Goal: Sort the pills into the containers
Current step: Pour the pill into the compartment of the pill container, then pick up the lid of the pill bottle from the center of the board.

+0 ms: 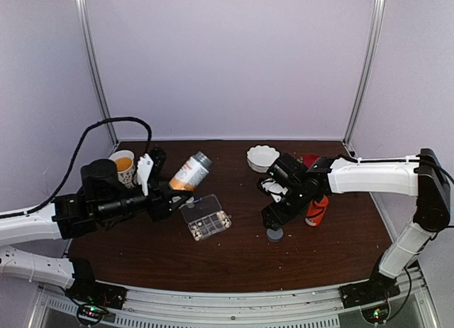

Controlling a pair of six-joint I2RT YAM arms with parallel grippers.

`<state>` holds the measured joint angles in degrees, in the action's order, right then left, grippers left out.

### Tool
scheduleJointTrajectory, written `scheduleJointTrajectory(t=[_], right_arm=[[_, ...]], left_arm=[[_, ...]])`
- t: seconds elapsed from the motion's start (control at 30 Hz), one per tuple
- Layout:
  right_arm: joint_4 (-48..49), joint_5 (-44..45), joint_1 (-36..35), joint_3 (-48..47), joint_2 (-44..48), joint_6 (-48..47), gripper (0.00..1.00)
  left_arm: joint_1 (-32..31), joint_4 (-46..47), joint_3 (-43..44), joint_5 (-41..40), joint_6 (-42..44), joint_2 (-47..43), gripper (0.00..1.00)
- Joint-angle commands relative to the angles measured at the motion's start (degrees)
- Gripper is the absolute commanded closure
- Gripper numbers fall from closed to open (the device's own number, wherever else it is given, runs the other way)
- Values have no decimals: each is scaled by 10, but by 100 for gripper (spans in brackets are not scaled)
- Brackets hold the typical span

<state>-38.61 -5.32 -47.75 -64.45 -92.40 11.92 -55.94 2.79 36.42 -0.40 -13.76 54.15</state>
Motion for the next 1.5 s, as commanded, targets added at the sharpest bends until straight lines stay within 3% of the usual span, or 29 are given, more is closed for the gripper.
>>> scheduleJointTrajectory(t=[0.0, 0.17, 0.47, 0.8, 1.47], right_arm=[[-33, 10, -8, -18, -40, 0, 19], [-39, 26, -9, -20, -65, 8, 21], [-33, 21, -9, -30, -99, 16, 29], [-45, 22, -20, -34, -104, 15, 26], [-49, 40, -22, -45, -122, 16, 45]], left_arm=[[-1, 129, 12, 3, 72, -91, 100], [-2, 117, 49, 43, 106, -172, 100], [-3, 137, 14, 51, 110, -225, 100], [-3, 137, 8, 42, 112, -220, 100], [-3, 136, 10, 41, 114, -203, 100]])
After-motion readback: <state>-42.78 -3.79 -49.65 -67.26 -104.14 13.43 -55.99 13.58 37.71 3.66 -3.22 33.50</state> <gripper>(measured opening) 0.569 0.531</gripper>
